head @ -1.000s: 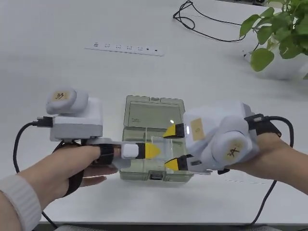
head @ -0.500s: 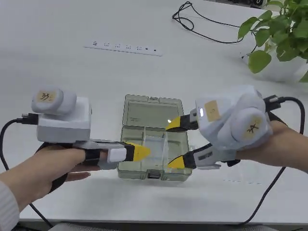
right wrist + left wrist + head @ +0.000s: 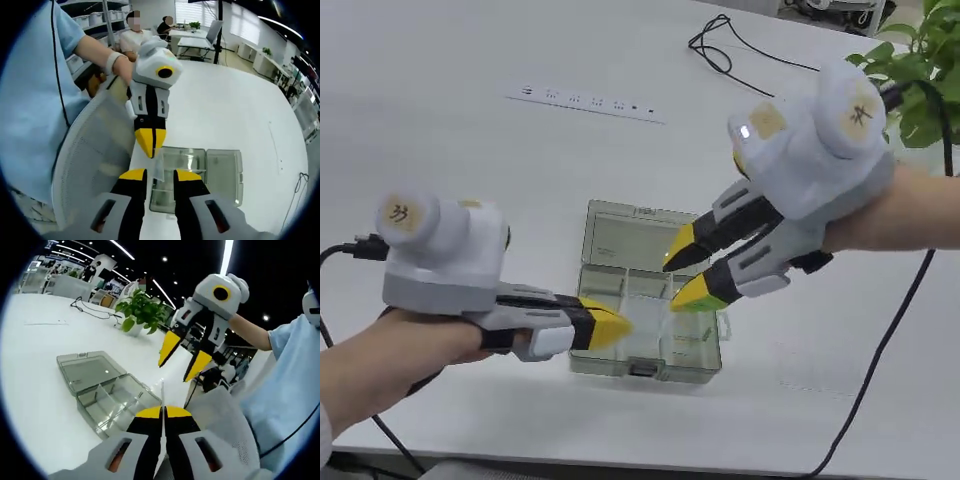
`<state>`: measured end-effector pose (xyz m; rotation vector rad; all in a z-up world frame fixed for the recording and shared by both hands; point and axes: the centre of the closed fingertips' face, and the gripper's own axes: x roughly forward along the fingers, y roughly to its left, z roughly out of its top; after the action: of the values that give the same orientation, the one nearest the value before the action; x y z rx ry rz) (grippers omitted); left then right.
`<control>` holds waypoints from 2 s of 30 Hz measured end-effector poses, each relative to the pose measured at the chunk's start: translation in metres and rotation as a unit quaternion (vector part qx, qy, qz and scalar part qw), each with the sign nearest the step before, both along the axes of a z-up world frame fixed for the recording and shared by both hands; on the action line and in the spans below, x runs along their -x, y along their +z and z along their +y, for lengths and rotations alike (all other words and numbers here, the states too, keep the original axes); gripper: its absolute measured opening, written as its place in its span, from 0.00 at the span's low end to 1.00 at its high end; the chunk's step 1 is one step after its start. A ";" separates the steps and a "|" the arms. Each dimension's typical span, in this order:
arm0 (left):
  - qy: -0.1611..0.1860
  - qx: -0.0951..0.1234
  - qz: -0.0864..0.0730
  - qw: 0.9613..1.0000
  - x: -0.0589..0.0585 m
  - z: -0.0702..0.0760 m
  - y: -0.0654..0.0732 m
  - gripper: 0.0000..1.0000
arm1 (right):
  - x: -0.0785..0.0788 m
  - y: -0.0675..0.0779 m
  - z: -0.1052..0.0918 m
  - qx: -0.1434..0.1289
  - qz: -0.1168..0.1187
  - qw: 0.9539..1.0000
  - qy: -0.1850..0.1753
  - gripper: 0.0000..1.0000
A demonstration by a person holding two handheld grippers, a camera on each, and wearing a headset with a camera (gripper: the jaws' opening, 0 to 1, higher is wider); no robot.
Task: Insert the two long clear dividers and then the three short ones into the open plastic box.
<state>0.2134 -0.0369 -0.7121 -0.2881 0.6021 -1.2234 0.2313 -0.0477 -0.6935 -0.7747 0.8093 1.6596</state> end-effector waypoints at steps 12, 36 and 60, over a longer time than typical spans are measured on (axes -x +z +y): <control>-0.022 0.018 -0.037 0.999 0.006 0.001 0.004 0.00 | 0.020 -0.010 0.014 0.043 0.093 0.995 0.002 0.12; -0.042 0.016 -0.067 0.997 0.004 0.010 0.002 0.00 | 0.020 -0.019 0.025 0.092 0.132 0.987 0.019 0.02; 0.039 -0.094 -0.100 0.990 -0.029 0.047 -0.036 0.56 | -0.031 -0.039 0.036 0.114 0.028 0.991 -0.067 0.02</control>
<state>0.2429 0.0106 -0.7483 -0.0288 0.5232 -1.0966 0.2625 -0.0117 -0.7322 -0.8151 1.0817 1.4920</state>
